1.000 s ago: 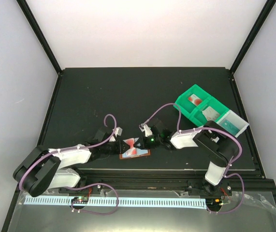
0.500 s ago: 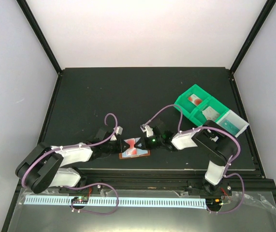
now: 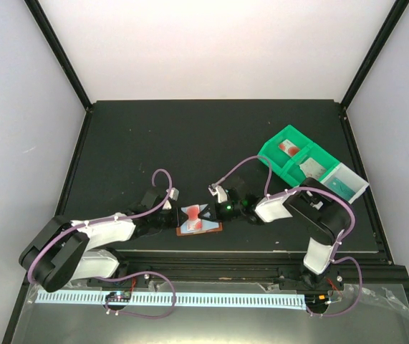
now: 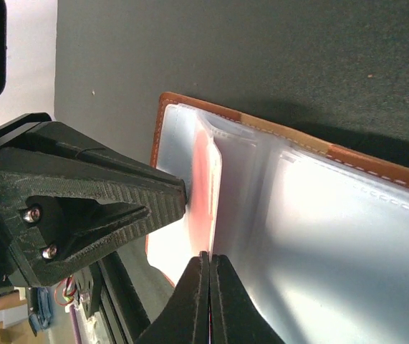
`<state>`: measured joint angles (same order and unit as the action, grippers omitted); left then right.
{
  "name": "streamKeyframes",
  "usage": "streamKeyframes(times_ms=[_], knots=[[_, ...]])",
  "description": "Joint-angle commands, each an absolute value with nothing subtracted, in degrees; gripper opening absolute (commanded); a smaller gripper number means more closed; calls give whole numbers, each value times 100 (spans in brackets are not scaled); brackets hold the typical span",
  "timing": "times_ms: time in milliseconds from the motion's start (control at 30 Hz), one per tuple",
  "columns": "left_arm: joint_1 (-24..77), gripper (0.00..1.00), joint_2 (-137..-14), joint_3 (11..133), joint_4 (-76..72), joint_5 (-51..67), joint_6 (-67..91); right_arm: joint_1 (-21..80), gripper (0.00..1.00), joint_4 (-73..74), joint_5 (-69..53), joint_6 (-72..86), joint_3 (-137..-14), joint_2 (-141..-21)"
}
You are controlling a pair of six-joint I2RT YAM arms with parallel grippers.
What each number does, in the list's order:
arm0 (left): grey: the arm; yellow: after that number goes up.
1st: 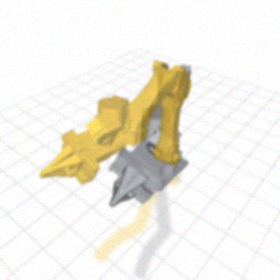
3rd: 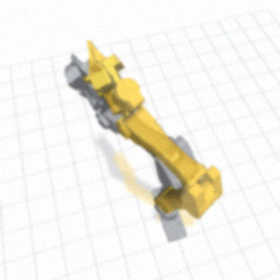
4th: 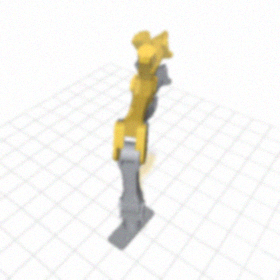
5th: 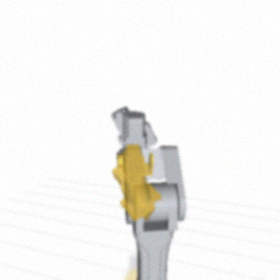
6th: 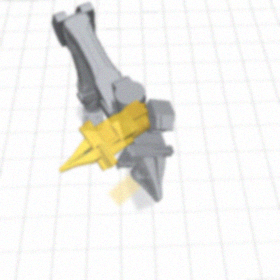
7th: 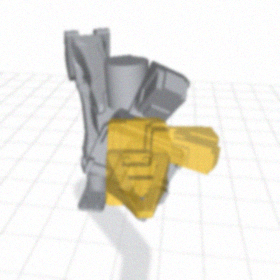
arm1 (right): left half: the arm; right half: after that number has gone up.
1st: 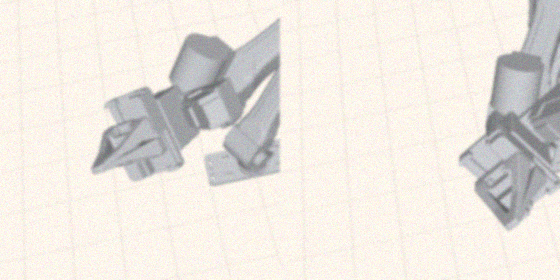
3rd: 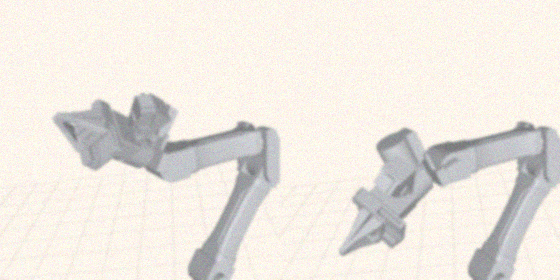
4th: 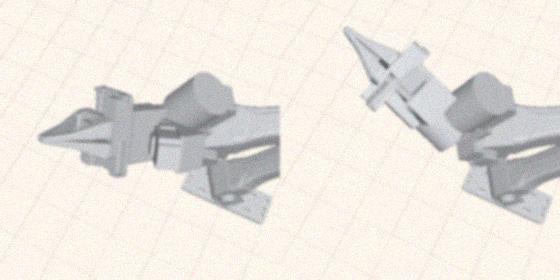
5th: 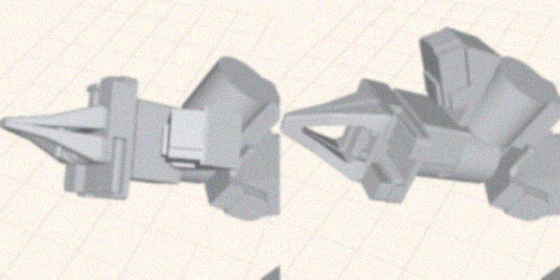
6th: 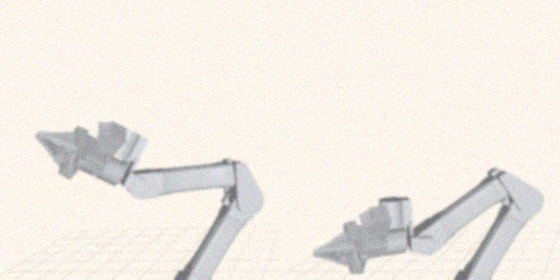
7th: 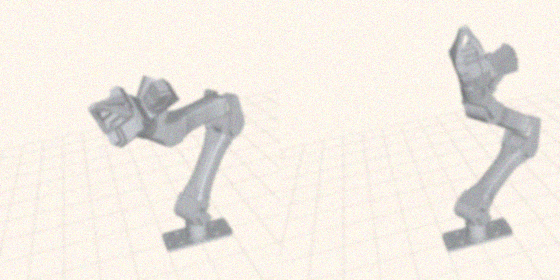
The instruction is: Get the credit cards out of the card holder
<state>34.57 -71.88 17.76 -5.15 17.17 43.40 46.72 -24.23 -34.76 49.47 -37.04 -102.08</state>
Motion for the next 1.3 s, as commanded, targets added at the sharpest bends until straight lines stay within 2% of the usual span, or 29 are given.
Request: streamKeyframes(times_ms=[0,33,67,133,333,433,467,500,533,1167,1267], knots=[[3450,7,-7242,1759,4,1395,4189,4665,9,-2513,-3580,5007,-3729,-10339],[3454,7,-7242,1758,5,1392,4189,4664,15,-2507,-3556,5001,-3720,-10319],[3450,7,-7234,1758,1,1390,4192,4663,15,-2501,-3528,4998,-3706,-10294],[3454,7,-7225,1758,3,1388,4171,4664,2,-2502,-3489,4999,-3696,-10235],[3454,6,-7203,1745,60,1319,4128,4636,1,-2485,-3355,5059,-3659,-10125],[3454,7,-7198,1740,84,1258,4119,4611,16,-2491,-3342,5060,-3626,-10138],[3454,6,-7206,1745,82,1257,4114,4609,15,-2495,-3348,5057,-3622,-10142],[3450,7,-7220,1748,85,1257,4113,4599,6,-2503,-3349,5047,-3609,-10138],[3451,7,-7224,1757,80,1255,4120,4598,2,-2531,-3338,5053,-3586,-10123],[3447,6,-7209,1907,98,1283,4063,4227,1,-1973,-3095,4675,-3122,-9478],[3451,9,-7169,2040,126,1375,4052,4183,1,-1774,-2995,4570,-3022,-9221]])
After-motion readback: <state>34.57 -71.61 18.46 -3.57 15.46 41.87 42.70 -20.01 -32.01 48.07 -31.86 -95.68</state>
